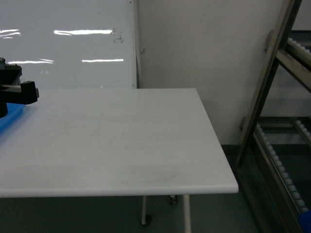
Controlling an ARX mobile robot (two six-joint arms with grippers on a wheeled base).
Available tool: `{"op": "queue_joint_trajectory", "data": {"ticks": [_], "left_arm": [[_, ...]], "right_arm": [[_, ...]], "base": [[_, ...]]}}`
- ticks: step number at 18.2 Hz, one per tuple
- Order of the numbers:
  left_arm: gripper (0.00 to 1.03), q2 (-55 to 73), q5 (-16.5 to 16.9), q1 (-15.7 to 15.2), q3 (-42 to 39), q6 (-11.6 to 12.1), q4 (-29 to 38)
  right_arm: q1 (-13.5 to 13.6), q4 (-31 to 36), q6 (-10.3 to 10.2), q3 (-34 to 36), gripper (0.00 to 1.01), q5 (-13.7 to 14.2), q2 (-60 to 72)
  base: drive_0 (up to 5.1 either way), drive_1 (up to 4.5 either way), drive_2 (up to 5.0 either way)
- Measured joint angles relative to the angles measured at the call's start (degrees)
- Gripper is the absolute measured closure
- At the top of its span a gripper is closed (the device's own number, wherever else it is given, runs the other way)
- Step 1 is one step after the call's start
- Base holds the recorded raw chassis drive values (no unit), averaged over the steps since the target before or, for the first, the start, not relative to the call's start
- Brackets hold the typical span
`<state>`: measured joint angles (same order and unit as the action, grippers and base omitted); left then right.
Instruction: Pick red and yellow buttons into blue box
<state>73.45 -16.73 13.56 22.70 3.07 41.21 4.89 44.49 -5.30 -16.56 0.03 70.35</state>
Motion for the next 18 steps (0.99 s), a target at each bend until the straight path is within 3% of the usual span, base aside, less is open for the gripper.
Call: {"op": "queue_joint_trajectory", "data": {"ticks": [18], "left_arm": [[0.78,-0.02,0.00,0.11,0.00,0.02,0.09]], "right_arm": [[0.00,0.09,0.00,0.00,0.67,-0.02,-0.02]], "base": [[5.0,-2.46,-2.5]]}}
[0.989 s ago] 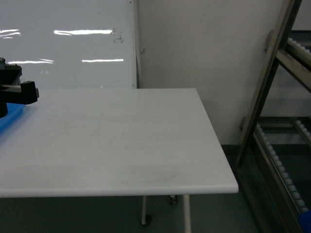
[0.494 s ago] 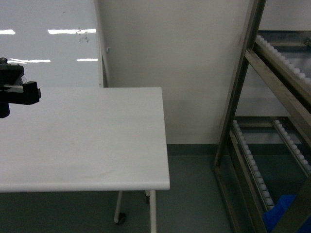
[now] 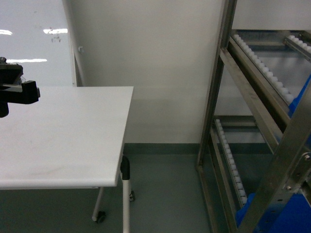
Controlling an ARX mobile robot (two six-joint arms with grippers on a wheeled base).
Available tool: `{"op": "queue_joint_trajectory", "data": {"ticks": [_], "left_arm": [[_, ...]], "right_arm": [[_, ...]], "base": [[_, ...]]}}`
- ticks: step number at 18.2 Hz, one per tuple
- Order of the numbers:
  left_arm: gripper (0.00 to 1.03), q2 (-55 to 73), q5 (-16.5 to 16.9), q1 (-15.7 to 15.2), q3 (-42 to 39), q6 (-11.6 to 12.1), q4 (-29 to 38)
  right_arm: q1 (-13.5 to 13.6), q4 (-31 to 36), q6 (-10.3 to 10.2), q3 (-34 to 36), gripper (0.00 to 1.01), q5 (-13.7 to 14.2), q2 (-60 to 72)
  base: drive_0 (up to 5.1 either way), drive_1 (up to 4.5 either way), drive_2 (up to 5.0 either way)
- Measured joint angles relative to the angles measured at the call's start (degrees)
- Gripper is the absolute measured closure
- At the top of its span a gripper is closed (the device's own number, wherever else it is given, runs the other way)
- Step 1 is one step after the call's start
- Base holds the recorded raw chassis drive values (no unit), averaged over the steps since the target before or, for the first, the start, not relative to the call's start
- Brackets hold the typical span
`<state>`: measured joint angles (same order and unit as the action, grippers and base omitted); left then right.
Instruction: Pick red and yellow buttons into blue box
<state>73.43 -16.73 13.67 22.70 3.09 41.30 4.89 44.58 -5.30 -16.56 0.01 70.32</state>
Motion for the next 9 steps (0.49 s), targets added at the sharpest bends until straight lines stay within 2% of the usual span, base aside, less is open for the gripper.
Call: {"op": "queue_joint_trajectory", "data": {"ticks": [9], "left_arm": [[0.78,0.02,-0.02,0.00,0.00,0.00,-0.15]], "right_arm": [[0.04,-0.15,0.00,-0.02,0.67,0.00,0.02]], "base": [[5.0,-2.46,-2.5]]}}
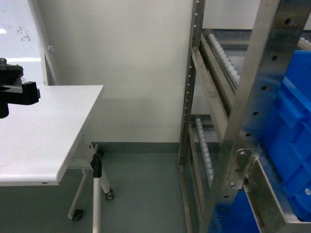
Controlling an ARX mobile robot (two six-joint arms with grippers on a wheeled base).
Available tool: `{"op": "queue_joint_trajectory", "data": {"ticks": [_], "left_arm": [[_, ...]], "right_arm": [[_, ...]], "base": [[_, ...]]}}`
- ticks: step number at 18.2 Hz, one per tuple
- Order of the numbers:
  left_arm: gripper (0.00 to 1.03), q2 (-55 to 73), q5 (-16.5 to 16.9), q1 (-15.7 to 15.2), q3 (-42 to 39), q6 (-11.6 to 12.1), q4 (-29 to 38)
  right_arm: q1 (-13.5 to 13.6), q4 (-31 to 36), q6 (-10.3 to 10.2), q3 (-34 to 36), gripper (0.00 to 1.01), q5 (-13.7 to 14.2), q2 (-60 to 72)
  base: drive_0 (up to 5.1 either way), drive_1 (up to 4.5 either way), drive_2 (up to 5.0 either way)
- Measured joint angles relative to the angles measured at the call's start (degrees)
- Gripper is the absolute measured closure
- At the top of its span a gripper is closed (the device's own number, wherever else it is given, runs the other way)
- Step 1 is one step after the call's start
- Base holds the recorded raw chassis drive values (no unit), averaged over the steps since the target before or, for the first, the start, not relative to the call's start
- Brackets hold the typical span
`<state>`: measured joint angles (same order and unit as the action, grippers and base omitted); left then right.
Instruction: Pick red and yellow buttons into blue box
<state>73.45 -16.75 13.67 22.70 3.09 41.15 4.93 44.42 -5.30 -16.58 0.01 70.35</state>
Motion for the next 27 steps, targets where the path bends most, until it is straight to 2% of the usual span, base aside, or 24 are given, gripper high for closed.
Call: {"op": "queue_joint_trajectory", "data": {"ticks": [27], "left_arm": [[0.78,0.00,0.04,0.00,-0.02,0.00,-0.04]], "right_arm": [[-0.04,-0.02,0.00,-0.02,0.67,0.00,0.00]], "base": [[4.9,-2.55,-2.6]]}}
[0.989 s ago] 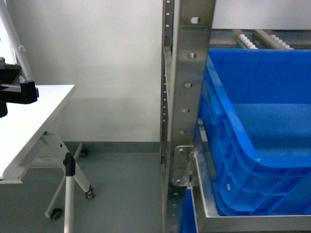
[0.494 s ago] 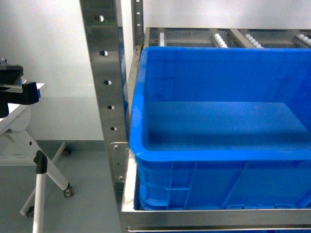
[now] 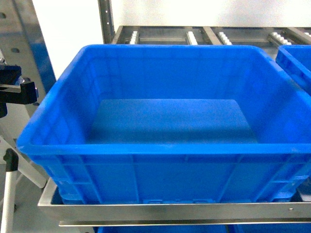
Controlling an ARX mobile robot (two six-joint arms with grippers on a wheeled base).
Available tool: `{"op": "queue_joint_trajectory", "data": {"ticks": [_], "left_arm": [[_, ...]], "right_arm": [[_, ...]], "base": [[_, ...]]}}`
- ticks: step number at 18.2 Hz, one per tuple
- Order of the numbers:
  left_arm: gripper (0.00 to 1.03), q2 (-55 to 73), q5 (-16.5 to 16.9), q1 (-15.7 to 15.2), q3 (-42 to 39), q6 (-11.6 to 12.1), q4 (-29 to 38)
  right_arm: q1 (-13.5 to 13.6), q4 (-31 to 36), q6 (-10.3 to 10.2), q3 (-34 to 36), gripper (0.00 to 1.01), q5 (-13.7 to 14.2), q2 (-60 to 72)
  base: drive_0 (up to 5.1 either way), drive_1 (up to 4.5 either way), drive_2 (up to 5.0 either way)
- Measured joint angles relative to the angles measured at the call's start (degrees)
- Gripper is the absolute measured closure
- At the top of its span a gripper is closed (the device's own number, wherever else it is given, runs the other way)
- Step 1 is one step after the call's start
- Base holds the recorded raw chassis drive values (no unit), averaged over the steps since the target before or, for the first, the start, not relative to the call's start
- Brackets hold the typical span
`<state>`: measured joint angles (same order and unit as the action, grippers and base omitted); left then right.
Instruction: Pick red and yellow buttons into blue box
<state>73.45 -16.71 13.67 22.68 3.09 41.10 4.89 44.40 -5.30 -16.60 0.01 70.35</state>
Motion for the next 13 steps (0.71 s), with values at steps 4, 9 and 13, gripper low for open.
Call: {"op": "queue_joint_trajectory", "data": {"ticks": [4,9,13], "left_arm": [[0.78,0.00,0.00,0.00,0.00,0.00,0.11],[0.78,0.11,0.00,0.00,0.00,0.00,-0.20],[0.78,0.02,-0.02,0.00,0.00,0.00,0.13]], "right_arm": [[0.00,0.02,0.00,0.00,0.67,0.02,0.00],[0.00,-0.07,0.02,-0.02,0.67,0.00,0.02],[0.00,0.07,0.02,-0.02,0.67,0.00,0.00]], "base": [[4.8,-2.59,-2.6],[4.8,-2.59,-2.6],[4.8,-2.59,-2.6]]}}
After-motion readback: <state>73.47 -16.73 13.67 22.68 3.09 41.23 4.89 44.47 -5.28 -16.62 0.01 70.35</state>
